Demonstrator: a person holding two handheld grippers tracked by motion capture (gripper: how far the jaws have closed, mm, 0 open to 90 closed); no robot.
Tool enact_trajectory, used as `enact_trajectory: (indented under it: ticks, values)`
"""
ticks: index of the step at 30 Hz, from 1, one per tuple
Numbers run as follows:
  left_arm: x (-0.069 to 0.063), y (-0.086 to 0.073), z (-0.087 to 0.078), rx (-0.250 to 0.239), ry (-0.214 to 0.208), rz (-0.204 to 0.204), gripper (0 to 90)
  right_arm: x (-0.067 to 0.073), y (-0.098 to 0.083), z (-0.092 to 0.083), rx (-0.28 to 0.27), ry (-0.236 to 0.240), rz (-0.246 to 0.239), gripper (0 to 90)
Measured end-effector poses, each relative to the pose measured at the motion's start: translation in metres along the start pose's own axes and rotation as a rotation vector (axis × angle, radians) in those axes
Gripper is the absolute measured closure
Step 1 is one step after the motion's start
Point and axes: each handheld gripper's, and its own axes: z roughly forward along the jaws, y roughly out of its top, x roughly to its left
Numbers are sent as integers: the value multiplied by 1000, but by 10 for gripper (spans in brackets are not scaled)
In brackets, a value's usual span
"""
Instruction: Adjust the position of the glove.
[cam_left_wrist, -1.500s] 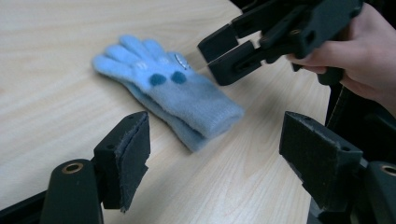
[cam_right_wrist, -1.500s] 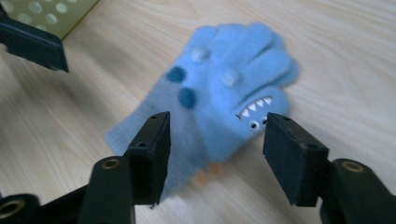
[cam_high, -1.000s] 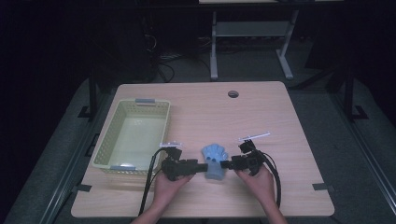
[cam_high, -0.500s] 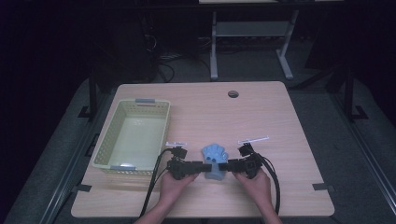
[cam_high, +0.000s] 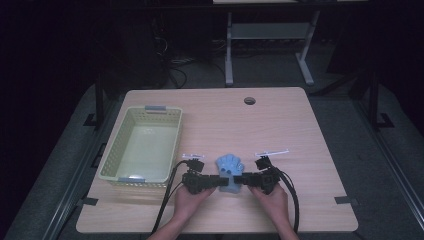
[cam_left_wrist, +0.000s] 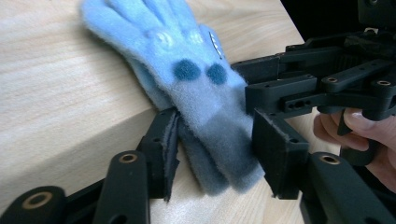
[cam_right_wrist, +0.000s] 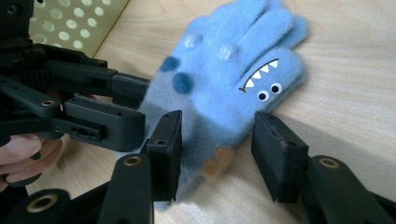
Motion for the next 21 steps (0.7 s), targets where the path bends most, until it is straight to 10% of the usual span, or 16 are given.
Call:
enact_trajectory:
  ticks: [21]
  values:
    - [8, -1, 6, -11, -53, -31, 663, 7, -2, 12, -37, 10, 30, 685]
